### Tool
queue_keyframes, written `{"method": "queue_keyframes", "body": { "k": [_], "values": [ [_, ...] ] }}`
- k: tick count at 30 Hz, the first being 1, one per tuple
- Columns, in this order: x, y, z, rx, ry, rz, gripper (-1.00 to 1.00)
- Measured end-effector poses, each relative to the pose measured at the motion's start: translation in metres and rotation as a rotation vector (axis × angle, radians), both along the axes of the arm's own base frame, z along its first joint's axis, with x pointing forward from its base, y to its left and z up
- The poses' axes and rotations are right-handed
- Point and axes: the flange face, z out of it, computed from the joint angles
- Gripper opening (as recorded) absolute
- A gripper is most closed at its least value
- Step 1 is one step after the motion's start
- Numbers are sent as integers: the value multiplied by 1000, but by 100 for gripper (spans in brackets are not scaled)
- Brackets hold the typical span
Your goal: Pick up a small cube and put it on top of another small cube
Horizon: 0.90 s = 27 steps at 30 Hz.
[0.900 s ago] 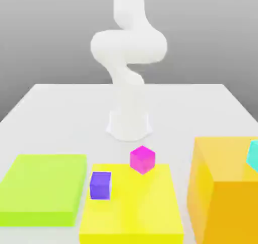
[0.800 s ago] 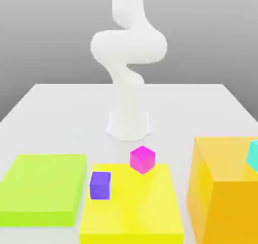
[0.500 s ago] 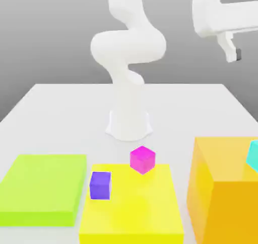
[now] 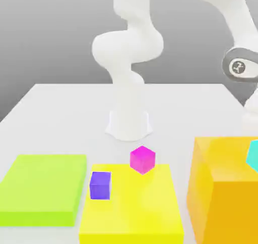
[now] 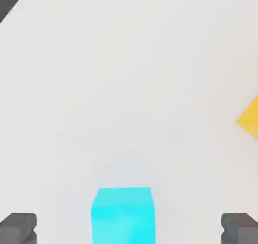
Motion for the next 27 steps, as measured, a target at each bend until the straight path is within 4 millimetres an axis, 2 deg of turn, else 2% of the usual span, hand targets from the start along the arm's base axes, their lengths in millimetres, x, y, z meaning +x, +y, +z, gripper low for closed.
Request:
{"method": "queue_keyframes", "body": {
  "k": [2,7,8,14,16,20,24,27],
  "values": [
    [-15,-4,-13,7,-8,10,0],
    [-20,-6,-64,10,-9,14,0],
    [-20,-6,-71,10,-9,14,-100],
    [-20,-6,-74,11,-10,14,-100],
    [-20,-6,-63,11,-10,14,-100],
    [-20,-6,-23,11,-11,14,-100],
    [-15,5,32,28,-42,101,-100],
    [-6,4,75,30,-81,177,-100]
  ]
}}
